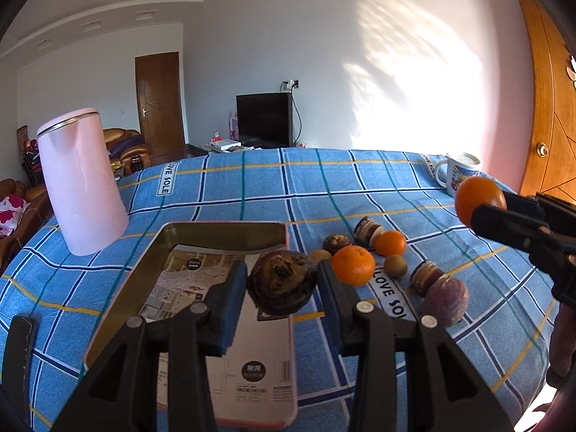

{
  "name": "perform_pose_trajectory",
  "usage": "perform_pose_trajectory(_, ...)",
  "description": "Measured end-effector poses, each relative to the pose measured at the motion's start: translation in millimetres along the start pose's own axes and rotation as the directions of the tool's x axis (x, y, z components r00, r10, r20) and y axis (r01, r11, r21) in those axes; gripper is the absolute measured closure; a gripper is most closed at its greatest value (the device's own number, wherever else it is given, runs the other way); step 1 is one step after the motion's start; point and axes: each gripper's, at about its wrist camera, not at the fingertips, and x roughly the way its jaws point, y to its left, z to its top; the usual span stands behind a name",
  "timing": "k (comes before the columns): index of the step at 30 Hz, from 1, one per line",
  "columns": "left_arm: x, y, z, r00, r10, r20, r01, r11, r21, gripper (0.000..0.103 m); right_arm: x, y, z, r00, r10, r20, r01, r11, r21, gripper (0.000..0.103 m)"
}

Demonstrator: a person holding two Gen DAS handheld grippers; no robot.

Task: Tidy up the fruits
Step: 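Carry both held fruits over the pink tin and open both tools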

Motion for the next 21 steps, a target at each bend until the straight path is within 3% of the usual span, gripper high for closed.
perform_pose_trajectory(9,15.3,47.2,1.0,0.997,0.053,-0.051,-0.055,0.998,-0.037,0.061,59.4,35.3,33.4,0.993,0.090,-0.072,-0.093,0.995,-0.038,0.067)
perform_pose_trajectory(21,36.0,91.1,3.8,0.988,0.086,-0.128,-0.095,0.994,-0.061,0.061,142.9,75.5,23.2,0.969,0.131,-0.209,-0.150,0.986,-0.078,0.067)
